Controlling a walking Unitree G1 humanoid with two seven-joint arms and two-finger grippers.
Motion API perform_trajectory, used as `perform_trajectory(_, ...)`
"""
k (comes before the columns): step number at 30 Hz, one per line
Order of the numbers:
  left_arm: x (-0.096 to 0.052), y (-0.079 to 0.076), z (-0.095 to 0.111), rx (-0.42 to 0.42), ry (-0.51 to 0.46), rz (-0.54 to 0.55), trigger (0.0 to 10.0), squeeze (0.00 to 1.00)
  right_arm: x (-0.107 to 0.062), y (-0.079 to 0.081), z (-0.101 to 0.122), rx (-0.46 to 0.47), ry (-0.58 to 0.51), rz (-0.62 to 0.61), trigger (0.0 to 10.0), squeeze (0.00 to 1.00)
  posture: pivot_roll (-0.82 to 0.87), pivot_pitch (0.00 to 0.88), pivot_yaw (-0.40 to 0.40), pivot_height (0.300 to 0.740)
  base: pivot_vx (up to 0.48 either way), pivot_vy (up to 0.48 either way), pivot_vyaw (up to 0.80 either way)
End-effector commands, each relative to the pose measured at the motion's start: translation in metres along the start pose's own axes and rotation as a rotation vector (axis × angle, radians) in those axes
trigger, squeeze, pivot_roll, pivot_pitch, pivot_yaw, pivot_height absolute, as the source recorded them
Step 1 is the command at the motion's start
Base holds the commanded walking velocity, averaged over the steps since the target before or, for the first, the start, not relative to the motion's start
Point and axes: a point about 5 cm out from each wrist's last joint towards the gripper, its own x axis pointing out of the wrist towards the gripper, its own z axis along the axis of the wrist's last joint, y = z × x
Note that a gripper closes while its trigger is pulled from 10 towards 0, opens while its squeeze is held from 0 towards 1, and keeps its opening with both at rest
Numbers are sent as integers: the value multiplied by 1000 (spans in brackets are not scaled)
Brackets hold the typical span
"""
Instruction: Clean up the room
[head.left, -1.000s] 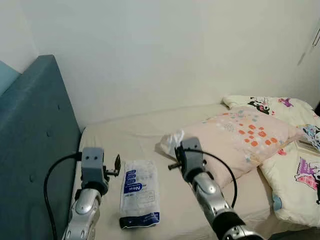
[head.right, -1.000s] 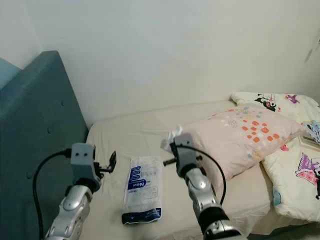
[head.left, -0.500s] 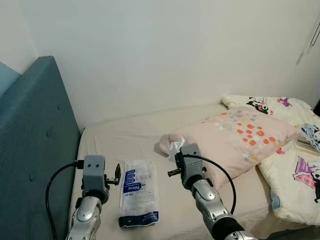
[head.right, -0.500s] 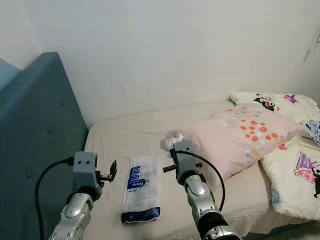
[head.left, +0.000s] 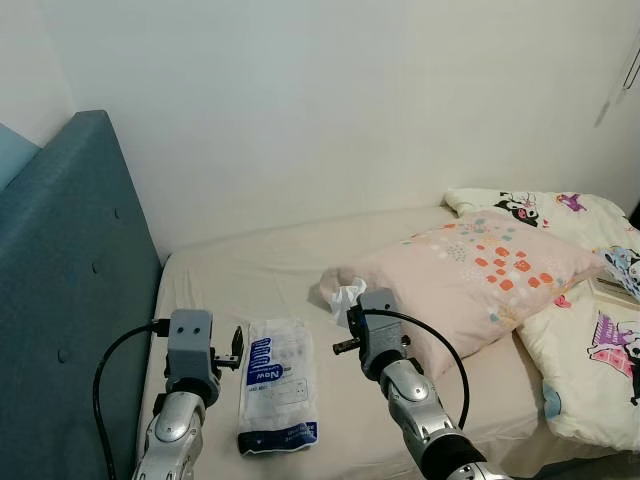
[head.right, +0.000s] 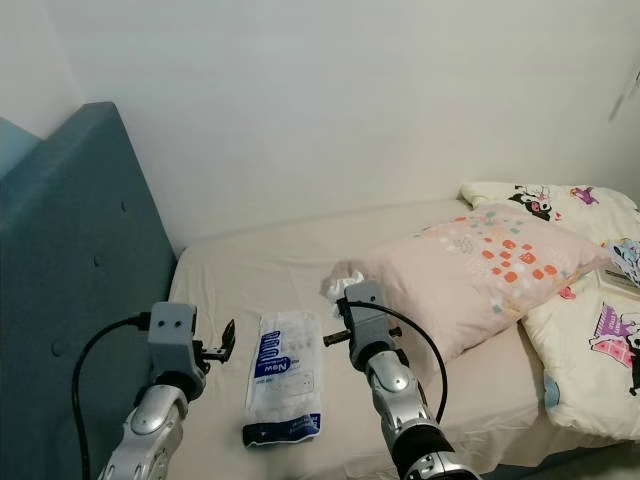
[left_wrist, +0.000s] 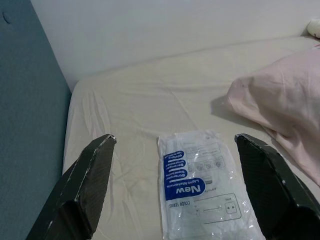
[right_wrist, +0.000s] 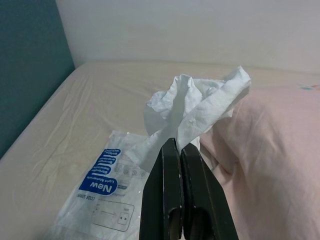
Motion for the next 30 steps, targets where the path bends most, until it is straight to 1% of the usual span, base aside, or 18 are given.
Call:
perform_trajectory(1, 1, -1, 4, 9, -21, -1, 10000, 0, -1, 1, -2, 22, 11, -1, 10000, 0, 18, 24, -9, 740, 0, 0, 0)
perform_trajectory(17, 1, -2, 5, 10, -28, -6, 10000, 0, -1, 3, -3, 33, 11, 10, 10000, 0, 19, 18, -10, 740, 0, -258, 0)
perform_trajectory(30, -1, -2, 6, 10, -27, -6, 10000, 0, -1, 4, -3, 38, 12, 18, 10000, 0, 21, 22, -12, 740, 0, -350, 0)
